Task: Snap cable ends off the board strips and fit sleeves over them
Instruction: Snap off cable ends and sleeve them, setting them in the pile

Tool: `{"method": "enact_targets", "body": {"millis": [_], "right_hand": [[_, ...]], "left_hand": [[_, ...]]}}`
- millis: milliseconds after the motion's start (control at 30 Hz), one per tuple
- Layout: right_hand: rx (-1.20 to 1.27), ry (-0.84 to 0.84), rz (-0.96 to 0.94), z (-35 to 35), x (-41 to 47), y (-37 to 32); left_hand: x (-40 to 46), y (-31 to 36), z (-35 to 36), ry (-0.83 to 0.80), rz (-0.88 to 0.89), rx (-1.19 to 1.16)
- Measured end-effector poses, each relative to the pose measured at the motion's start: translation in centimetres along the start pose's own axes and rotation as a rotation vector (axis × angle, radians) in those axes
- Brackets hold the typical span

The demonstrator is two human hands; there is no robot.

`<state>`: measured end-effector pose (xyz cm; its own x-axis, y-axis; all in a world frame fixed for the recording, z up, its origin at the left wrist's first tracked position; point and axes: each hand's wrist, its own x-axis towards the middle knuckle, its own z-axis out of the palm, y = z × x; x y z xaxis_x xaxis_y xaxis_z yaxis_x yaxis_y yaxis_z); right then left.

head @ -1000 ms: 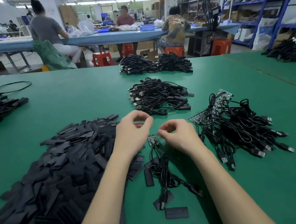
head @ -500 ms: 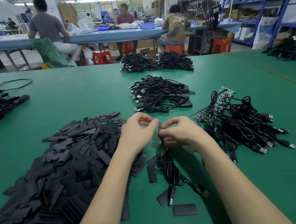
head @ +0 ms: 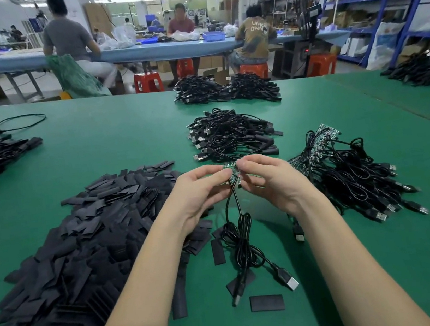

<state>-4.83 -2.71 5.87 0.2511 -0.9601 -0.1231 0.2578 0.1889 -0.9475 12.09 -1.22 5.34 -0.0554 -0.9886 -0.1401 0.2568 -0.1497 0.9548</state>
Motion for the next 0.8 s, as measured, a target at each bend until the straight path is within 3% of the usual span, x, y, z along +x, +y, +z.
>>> {"method": "enact_targets", "body": {"millis": [133,500,800], "right_hand": [[-0.018,-0.074,0.020,-0.3,-0.1,-0.1],[0.091,-0.073,0.147,0.1,-0.2,-0.2],[0.201,-0.075,0.201,0.5,0.0,0.8]], "left_hand": [[0.0,0.0,-0.2,-0.027,-0.010,-0.022],[-0.3,0.7,-0.6,-0.102,-0.002,0.066],[-0.3,0.7,-0.9,-0.137,-0.071,-0.036]]}}
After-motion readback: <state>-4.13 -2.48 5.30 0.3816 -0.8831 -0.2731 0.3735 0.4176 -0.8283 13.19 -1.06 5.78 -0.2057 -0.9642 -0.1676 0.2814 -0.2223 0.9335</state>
